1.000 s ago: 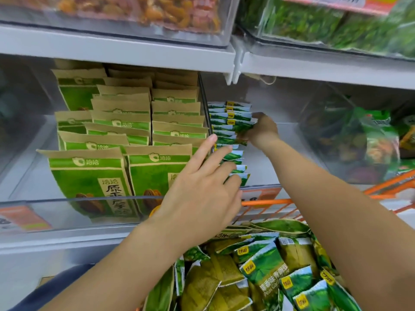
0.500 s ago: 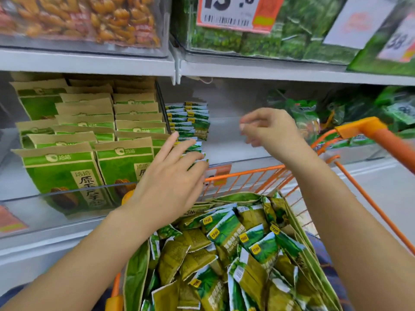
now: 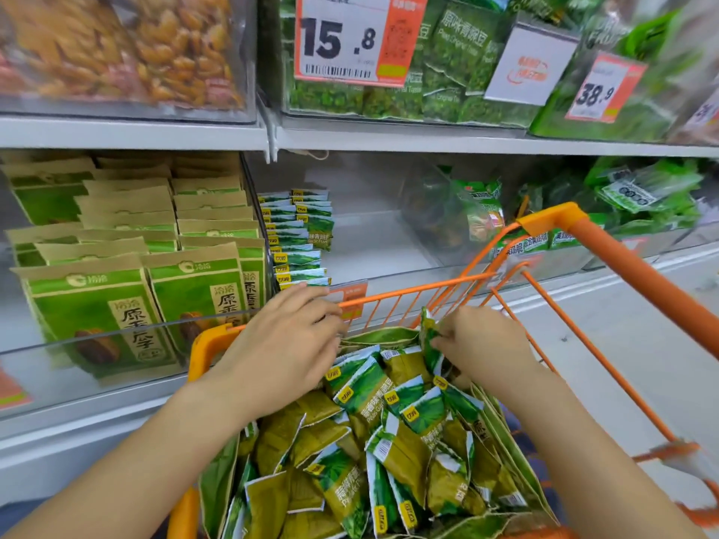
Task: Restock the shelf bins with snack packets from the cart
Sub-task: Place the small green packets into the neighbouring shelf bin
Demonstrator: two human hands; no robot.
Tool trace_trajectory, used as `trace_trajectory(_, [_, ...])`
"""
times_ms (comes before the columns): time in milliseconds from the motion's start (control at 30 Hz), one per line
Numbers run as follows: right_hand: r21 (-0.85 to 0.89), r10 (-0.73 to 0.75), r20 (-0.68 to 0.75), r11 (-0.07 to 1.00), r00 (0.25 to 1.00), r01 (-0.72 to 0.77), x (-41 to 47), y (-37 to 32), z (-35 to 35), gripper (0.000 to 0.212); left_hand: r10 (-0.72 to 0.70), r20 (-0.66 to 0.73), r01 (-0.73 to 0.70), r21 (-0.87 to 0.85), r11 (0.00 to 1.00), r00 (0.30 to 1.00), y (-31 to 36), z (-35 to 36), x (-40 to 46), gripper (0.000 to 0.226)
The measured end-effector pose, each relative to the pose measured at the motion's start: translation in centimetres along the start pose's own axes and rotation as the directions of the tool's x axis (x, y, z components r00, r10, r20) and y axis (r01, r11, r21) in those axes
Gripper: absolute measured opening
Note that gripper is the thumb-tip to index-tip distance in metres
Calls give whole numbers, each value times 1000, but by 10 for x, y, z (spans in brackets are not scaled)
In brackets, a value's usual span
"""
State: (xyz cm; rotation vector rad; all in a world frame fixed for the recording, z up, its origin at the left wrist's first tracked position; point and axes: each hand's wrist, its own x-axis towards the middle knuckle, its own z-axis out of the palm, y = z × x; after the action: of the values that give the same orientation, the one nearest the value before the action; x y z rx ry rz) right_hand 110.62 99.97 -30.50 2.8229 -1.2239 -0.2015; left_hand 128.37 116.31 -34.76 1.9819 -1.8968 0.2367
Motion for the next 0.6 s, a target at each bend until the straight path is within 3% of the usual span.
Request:
trace_trajectory(100, [315, -160, -90, 932, 983, 180, -4, -2, -22, 17, -151, -23, 138, -289, 947, 988, 5, -9, 1, 32])
trace_trajectory(167, [633, -274, -46, 736, 961, 240, -7, -8, -31, 17, -233, 31, 218, -485, 847, 972, 10, -18, 4, 40])
trace_trajectory(233, [818, -405, -7, 524, 914, 238, -7, -16, -32, 16, -226, 150, 269, -647, 713, 962, 14, -26, 7, 51])
trace_trajectory(300, [884, -465, -24, 404, 885, 236, -5, -24, -30, 14, -176, 285, 332, -727, 600, 942, 15, -27, 9, 45])
trace_trajectory(367, [907, -459, -44, 354, 887, 229, -2, -30, -30, 9, -159, 380, 403, -742, 536, 911, 13, -23, 9, 38])
trace_trajectory(433, [913, -395, -98, 330, 913, 241, 1, -34, -29, 14, -168, 403, 429, -742, 515, 899, 9, -20, 9, 61])
trace_trajectory(467, [915, -349, -137, 313, 927, 253, 1, -36, -30, 15, -187, 412, 449, -758, 474, 892, 8, -21, 9, 59])
trace_trajectory(533, [934, -275, -164, 265, 947, 239, 0, -37, -33, 4, -269, 426, 496, -813, 304, 864, 9, -25, 10, 26])
trace_trajectory(600, [961, -289, -69, 238, 955, 141, 0, -35, -36, 24, -316, 417, 477, -867, 142, 852, 13, -28, 12, 18])
